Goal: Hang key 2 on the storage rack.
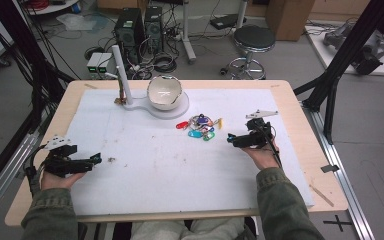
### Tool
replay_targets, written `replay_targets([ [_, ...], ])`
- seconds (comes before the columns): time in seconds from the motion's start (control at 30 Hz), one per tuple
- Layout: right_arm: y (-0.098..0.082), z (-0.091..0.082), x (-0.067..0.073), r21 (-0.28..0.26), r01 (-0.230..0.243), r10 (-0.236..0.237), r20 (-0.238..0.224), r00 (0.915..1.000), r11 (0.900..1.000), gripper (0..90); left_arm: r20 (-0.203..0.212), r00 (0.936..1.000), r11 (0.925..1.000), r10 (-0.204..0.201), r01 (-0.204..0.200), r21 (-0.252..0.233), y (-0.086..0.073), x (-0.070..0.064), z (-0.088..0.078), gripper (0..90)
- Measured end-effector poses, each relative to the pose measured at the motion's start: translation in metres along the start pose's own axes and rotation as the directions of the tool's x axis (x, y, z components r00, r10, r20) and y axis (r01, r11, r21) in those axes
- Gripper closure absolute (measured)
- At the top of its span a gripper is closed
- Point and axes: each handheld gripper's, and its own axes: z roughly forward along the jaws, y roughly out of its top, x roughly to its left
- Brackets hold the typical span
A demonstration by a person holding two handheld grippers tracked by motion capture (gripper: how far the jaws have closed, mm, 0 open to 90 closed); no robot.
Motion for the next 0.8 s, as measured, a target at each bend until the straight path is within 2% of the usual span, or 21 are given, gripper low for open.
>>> replay_targets([
  [0.4, 0.029, 0.027, 0.017, 0.040, 0.068, -0.067, -0.031, 0.9973, 0.997, 0.7, 0.014, 0.9998, 0.9999, 0.010, -0.010, 0.009, 0.001, 0.000, 0.004, 3.8],
  [0.5, 0.037, 0.034, 0.022, 0.046, 0.100, -0.098, -0.041, 0.9943, 0.994, 0.7, 0.017, 0.9998, 0.9998, 0.009, -0.009, 0.016, 0.001, 0.000, 0.004, 3.7],
  [0.8, 0.057, 0.049, 0.031, 0.058, 0.132, -0.129, -0.052, 0.9903, 0.990, 0.7, 0.016, 0.9999, 1.0000, 0.004, -0.004, 0.006, 0.001, 0.000, 0.003, 3.7],
])
